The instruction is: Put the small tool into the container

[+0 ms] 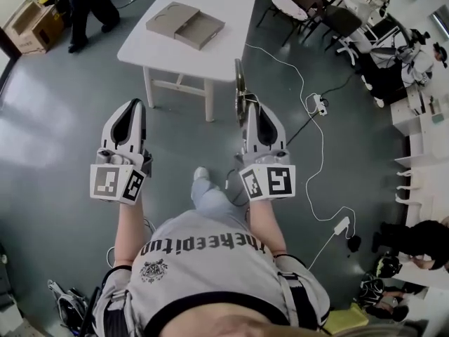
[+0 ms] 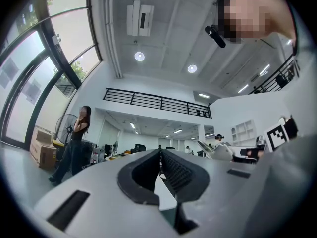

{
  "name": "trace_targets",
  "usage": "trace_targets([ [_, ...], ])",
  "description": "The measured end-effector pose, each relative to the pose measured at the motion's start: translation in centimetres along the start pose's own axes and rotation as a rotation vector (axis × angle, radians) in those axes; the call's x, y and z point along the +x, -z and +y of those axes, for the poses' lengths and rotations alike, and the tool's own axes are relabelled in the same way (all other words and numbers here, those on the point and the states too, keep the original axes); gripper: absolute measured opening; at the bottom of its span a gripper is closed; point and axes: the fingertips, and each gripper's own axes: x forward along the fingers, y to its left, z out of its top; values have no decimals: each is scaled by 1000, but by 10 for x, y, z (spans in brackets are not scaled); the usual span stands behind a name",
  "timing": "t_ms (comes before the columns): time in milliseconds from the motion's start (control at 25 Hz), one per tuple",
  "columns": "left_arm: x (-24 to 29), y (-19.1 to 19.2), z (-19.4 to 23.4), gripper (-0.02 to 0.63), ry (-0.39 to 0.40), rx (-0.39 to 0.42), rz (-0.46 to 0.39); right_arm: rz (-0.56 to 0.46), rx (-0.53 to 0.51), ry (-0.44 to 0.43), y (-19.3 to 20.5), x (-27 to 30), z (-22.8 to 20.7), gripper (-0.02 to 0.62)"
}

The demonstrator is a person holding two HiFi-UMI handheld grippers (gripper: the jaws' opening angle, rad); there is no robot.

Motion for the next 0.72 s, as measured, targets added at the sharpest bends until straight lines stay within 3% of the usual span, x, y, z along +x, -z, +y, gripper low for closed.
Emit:
trace_targets([
  [440,123,12,10,14,-5,5,-40,-19,-5,-40,13,99,-69,3],
  [720,171,13,8,14,-5,8,-53,-21,-9,-59,19,137,-99,3],
])
